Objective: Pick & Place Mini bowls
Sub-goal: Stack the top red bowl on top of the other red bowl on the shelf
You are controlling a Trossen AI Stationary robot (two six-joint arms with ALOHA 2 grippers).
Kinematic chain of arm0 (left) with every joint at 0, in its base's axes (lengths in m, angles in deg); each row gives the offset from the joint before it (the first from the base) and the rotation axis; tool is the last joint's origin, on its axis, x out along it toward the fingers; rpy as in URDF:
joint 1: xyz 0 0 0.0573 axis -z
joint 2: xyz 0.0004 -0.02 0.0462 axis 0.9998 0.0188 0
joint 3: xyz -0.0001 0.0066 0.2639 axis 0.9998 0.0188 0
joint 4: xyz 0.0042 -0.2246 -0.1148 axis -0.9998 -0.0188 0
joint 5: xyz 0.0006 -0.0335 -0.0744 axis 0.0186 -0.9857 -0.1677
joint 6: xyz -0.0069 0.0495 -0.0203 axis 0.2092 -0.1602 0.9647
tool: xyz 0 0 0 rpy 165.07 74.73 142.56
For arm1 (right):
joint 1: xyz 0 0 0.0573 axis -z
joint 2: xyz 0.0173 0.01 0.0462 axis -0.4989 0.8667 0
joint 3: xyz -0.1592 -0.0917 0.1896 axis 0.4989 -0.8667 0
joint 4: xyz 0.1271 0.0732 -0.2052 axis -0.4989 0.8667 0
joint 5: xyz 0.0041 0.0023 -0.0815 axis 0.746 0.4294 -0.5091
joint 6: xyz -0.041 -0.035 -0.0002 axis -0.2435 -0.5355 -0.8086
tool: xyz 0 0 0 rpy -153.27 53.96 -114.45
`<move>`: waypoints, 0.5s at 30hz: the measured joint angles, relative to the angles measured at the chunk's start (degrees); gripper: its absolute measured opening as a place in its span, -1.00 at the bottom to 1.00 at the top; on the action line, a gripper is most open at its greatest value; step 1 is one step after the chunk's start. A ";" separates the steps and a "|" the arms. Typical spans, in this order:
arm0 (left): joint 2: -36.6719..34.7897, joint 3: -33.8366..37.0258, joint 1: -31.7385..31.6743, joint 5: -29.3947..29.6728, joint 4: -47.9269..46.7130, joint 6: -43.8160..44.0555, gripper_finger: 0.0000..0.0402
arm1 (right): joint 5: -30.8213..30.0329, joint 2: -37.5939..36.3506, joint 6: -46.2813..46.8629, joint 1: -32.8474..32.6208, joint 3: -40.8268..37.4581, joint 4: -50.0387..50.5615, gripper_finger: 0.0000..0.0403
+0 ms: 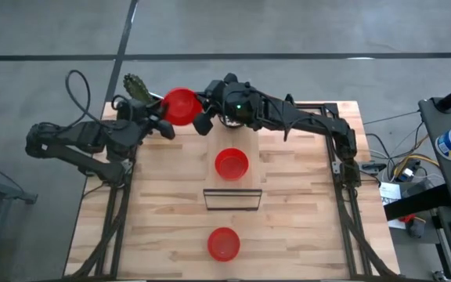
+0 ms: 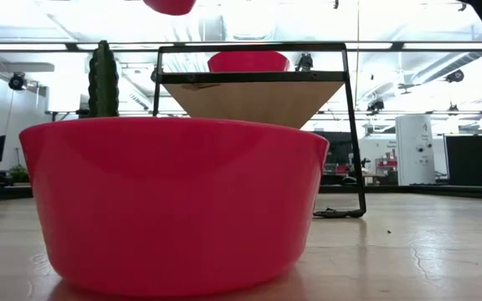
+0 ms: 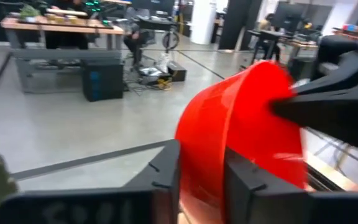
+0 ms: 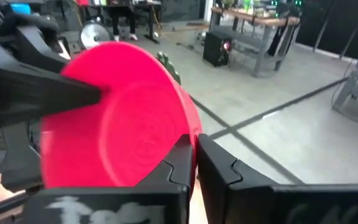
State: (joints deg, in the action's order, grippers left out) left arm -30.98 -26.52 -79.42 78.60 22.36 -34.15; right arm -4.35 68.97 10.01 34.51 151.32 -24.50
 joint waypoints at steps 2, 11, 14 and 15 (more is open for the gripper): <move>-0.07 -0.52 0.00 -1.14 -0.10 -0.17 -0.47 | 0.43 0.13 0.07 0.57 0.34 0.82 -0.95; 0.04 -1.46 0.31 -1.58 1.07 -1.89 -0.14 | 3.93 0.24 0.85 2.89 3.69 6.80 -0.96; 0.04 -1.46 0.38 -1.92 2.60 -2.19 -0.13 | 4.37 0.24 1.72 3.34 4.67 9.78 -0.96; 0.04 -1.46 0.37 -2.33 3.37 -2.87 -0.13 | 4.44 0.24 2.01 3.48 4.81 10.40 -0.96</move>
State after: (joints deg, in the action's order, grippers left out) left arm -30.94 -27.99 -79.05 76.27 25.72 -37.02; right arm 0.09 69.21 12.01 37.99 156.13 -14.10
